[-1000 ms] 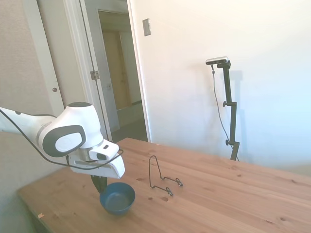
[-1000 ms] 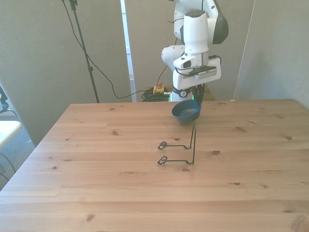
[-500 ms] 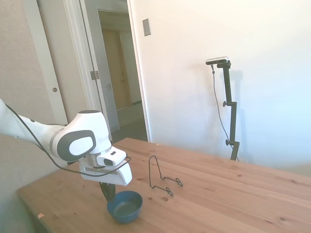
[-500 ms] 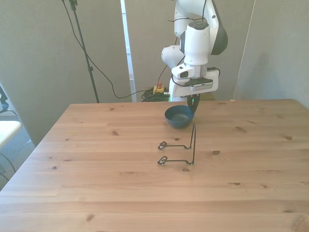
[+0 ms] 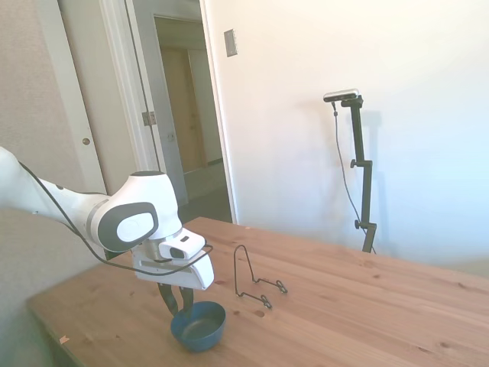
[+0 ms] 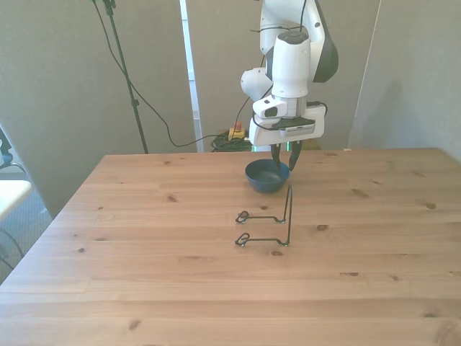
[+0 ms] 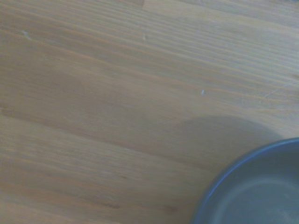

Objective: Unload the bowl

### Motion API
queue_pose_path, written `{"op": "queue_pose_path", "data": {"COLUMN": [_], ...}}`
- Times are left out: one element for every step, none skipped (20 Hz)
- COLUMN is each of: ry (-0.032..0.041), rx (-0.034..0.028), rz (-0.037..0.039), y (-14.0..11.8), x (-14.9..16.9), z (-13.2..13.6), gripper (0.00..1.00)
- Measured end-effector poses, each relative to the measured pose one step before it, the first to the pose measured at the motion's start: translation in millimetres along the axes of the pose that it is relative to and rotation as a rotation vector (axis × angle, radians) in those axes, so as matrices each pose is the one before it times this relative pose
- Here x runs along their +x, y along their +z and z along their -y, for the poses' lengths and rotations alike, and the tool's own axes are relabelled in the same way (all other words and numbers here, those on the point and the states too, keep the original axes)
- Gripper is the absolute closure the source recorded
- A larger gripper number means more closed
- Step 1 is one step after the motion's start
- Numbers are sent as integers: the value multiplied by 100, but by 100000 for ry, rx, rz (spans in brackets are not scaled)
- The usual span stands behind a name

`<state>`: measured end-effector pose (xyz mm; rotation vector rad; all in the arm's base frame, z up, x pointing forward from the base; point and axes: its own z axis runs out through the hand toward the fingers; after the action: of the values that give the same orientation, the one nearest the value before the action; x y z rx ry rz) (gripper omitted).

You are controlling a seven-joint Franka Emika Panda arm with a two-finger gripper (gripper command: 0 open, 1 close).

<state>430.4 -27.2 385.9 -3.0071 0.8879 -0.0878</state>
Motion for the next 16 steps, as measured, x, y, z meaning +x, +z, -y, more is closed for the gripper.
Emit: {"op": "queue_pose_path", "data": {"ry": [147, 381, 1116, 1800, 1774, 1917, 1912, 2075, 1932, 1923, 1548, 1070, 691, 679, 525, 360], "rx": [225, 185, -226, -903, -655, -164, -3, -26, 77, 119, 143, 223, 246, 394, 452, 277], "rz": [-376, -414, -449, -640, -379, -312, -260, -178, -359, -474, -520, -650, -755, -987, -962, -810], "y": [-191, -211, -212, -250, -284, -367, -462, -549, -649, -714, -756, -824, -849, -864, -810, -678], "x": [119, 132, 123, 97, 42, 14, -34, -99, -150, -230, -297, -351, -402, -426, -449, -453], "z": [39, 27, -34, -81, -32, -5, 14, 2, -35, -55, -74, -78, -46, 1, 45, 50], "gripper": [0, 0, 0, 0, 0, 0, 0, 0, 0, 0, 0, 0, 0, 0, 0, 0]}}
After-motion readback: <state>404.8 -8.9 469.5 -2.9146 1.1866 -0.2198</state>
